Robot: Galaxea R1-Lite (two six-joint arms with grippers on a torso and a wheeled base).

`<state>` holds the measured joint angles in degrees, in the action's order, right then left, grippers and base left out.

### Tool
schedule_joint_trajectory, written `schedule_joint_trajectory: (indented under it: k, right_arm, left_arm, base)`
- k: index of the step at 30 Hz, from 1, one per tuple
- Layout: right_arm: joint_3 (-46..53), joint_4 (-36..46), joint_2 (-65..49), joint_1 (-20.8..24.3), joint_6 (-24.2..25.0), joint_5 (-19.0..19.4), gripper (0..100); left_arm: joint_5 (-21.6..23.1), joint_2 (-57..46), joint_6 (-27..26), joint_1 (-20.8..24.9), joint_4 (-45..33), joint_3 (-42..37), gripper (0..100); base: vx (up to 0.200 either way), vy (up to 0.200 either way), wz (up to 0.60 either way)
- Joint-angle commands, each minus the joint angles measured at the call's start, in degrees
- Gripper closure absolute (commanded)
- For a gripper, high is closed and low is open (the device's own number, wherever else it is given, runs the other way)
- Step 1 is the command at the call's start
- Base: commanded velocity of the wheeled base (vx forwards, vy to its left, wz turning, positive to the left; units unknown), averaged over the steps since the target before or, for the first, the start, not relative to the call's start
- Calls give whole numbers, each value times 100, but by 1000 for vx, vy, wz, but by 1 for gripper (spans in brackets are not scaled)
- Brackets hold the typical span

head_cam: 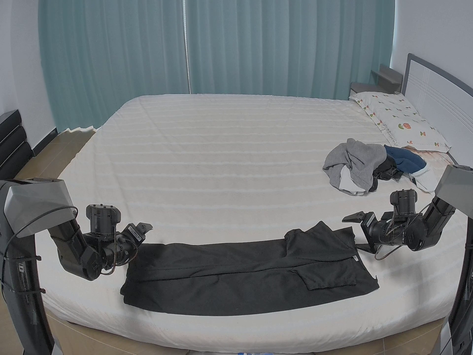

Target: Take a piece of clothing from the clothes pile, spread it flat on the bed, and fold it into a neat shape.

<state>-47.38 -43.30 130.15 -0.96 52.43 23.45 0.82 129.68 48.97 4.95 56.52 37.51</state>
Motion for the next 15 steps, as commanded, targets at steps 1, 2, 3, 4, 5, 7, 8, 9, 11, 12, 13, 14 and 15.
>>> schedule_joint_trajectory:
  k: [1, 2, 3, 4, 5, 7, 8, 9, 11, 12, 13, 14, 15]
  right_arm:
    - [-8, -3, 11, 0, 4, 1, 0]
    - [1, -3, 11, 0, -5, 1, 0]
    - [-8, -3, 11, 0, 4, 1, 0]
    - [-8, -3, 11, 0, 4, 1, 0]
    - [-8, -3, 11, 0, 4, 1, 0]
    - [1, -3, 11, 0, -5, 1, 0]
    - [1, -3, 2, 0, -5, 1, 0]
    - [1, -3, 2, 0, 4, -8, 0]
    - [1, -3, -16, 0, 4, -43, 0]
    - [1, -3, -16, 0, 4, -52, 0]
    - [1, -3, -42, 8, 4, -87, 0]
    - [1, -3, -60, 0, 4, -104, 0]
    - [1, -3, -95, 8, 4, -122, 0]
  left_arm:
    - [-20, 382, -10, -3, 17, 134, 0]
    - [-20, 391, -1, -12, 9, 160, 0]
    - [-20, 400, -1, -12, 9, 160, 0]
    - [-20, 400, -1, -12, 17, 160, 100]
    - [-38, 400, -1, -20, 17, 169, 100]
    - [-55, 400, -1, -29, 17, 169, 100]
    - [-55, 391, -1, -55, 17, 178, 100]
    - [-55, 382, 7, -91, 17, 186, 100]
    - [-73, 382, 16, -135, 17, 213, 100]
    - [-73, 373, 25, -152, 26, 213, 100]
    - [-90, 365, 95, -196, 53, 213, 100]
    - [-90, 347, 157, -222, 88, 213, 100]
    - [-99, 330, 253, -258, 158, 222, 100]
  base:
    - [0, 0, 0]
    - [0, 0, 0]
    - [0, 0, 0]
    - [0, 0, 0]
    - [0, 0, 0]
    - [0, 0, 0]
    - [0, 0, 0]
    - [0, 0, 0]
    - [0, 0, 0]
    - [0, 0, 0]
    - [0, 0, 0]
    - [0, 0, 0]
    - [0, 0, 0]
